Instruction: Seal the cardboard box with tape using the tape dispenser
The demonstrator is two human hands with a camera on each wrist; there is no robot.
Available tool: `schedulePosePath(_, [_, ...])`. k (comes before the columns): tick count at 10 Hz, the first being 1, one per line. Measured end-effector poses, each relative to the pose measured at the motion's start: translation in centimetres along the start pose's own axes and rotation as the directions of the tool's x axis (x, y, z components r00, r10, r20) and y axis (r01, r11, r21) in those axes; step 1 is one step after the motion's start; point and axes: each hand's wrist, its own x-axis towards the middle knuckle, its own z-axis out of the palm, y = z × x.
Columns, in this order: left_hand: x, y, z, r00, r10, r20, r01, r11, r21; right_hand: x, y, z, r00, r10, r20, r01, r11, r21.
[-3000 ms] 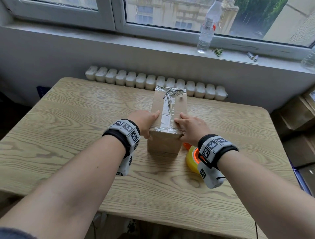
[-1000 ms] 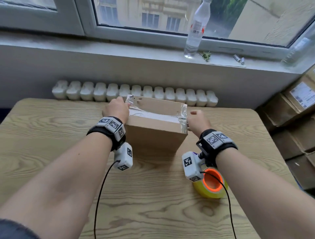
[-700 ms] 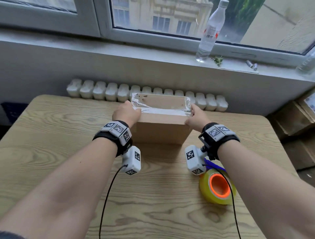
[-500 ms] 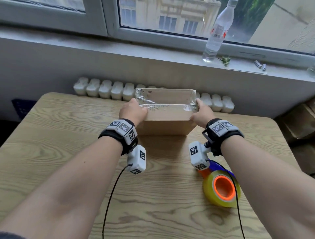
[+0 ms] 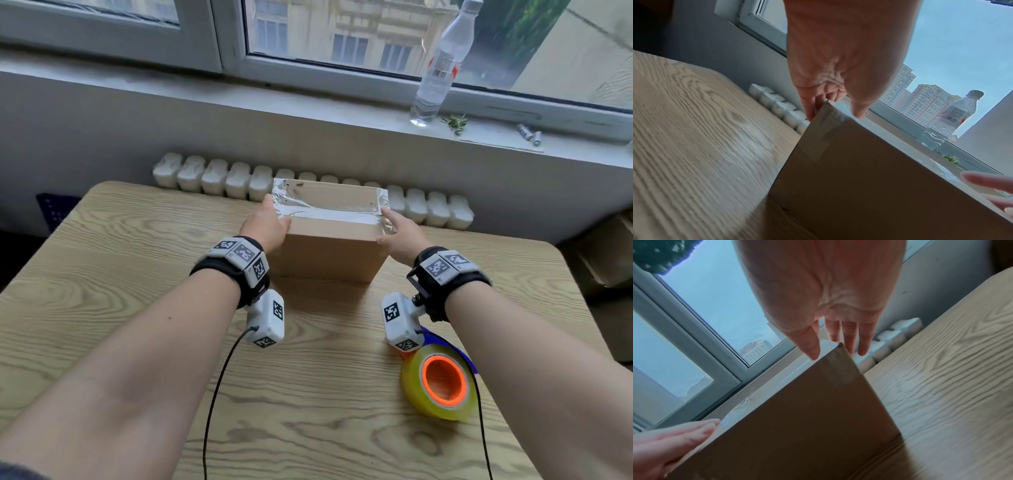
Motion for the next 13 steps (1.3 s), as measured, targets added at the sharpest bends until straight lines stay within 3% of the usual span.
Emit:
schedulePosePath(1, [-1.6,1.5,0.5,0.951,0.224,-0.215,-0.204,0.973,0.111,-1.0,1.3,-0.8,1.000,-0.011,-0.026,0.010,1.000,-0.022])
schedulePosePath(2, [-3.9,4.9,2.0,0.829,0.514,-0.222,-0.488,0.858,0.164,-2.4,4.4,-1.9,0.994,0.109,-0.005,-0.109,0.993,-0.038])
schedulePosePath(3, [-6.0,8.4,5.3,0.769,0.638,0.030,-0.636,0.761,0.126,-5.0,7.8,-2.9,0.968,0.244,0.063,-0.238,0.967,-0.094])
schedulePosePath(4, [-8.0,10.3,9.9,0.676,0.658,0.331,-0.728,0.664,0.167,-7.5,11.2,-3.4,0.918,0.361,0.165,-0.325,0.923,-0.207])
schedulePosePath(5, [-9.5,11.2,13.6,0.556,0.727,0.403,-0.831,0.485,0.272,-9.0,14.4,-3.0,0.843,0.454,0.288,-0.353,0.871,-0.341])
schedulePosePath(6, [-9.6,12.2,16.1,0.569,0.668,0.480,-0.822,0.483,0.302,-9.0,16.8,-2.1,0.846,0.444,0.296,-0.295,0.851,-0.434])
schedulePosePath(7, [-9.0,13.4,17.5,0.626,0.587,0.514,-0.775,0.539,0.329,-7.8,17.6,-2.3,0.909,0.352,0.224,-0.227,0.867,-0.444])
schedulePosePath(8, [-8.0,15.0,18.3,0.669,0.566,0.481,-0.738,0.578,0.347,-5.5,17.8,-3.7,0.951,0.259,0.169,-0.143,0.853,-0.502])
schedulePosePath(10, [-5.9,17.3,18.3,0.771,0.500,0.394,-0.632,0.677,0.377,-0.2,17.7,-6.6,0.985,0.141,0.104,-0.067,0.851,-0.520])
schedulePosePath(13, [-4.3,18.6,17.2,0.818,0.488,0.303,-0.574,0.718,0.393,3.1,17.5,-7.3,0.989,0.143,0.045,-0.113,0.909,-0.401])
